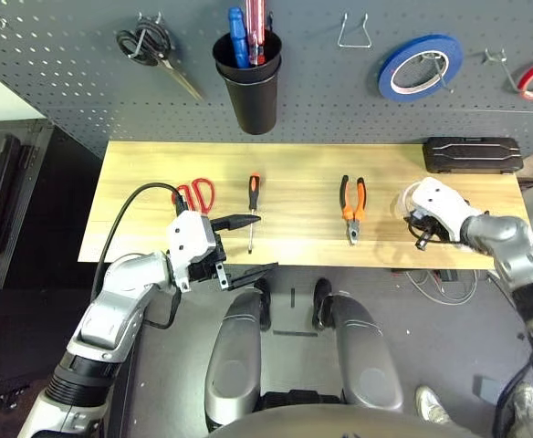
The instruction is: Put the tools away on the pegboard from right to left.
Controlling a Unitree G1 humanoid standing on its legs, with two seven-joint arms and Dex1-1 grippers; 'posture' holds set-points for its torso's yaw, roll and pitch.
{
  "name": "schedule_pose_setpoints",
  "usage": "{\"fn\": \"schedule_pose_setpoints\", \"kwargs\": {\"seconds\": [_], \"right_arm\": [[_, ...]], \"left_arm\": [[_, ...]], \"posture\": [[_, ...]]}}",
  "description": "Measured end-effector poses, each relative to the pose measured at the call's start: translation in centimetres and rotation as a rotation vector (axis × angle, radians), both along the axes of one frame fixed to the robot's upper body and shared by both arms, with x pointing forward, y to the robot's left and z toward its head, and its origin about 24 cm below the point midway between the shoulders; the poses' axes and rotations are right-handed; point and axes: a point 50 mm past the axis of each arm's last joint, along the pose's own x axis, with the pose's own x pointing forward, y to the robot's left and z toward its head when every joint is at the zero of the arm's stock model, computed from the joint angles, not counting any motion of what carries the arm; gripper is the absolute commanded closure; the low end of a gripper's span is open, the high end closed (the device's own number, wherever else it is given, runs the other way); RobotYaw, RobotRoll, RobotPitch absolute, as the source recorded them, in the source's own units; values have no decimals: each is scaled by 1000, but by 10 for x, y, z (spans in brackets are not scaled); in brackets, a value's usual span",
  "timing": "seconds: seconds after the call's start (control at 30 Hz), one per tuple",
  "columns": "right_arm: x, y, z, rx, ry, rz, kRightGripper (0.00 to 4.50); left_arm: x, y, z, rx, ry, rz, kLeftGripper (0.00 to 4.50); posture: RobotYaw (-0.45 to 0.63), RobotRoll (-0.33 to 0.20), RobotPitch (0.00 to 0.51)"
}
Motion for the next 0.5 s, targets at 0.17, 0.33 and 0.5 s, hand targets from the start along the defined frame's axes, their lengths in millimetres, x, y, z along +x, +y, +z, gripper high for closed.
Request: {"fn": "schedule_pose_setpoints", "kwargs": {"seconds": [0.17, 0.33, 0.5], "right_arm": [[-19, -7, 15, 9, -208, -41, 4451], [-32, -16, 26, -13, -446, -17, 4451], [-32, -23, 35, -27, -588, 0, 4451]], "left_arm": [[8, -4, 11, -82, -58, 2, 0], [14, -10, 30, -238, -73, 12, 0], [14, -15, 42, -320, -70, 0, 0]], "posture": [[-32, 0, 257], [-45, 0, 232], [-41, 0, 220]]}}
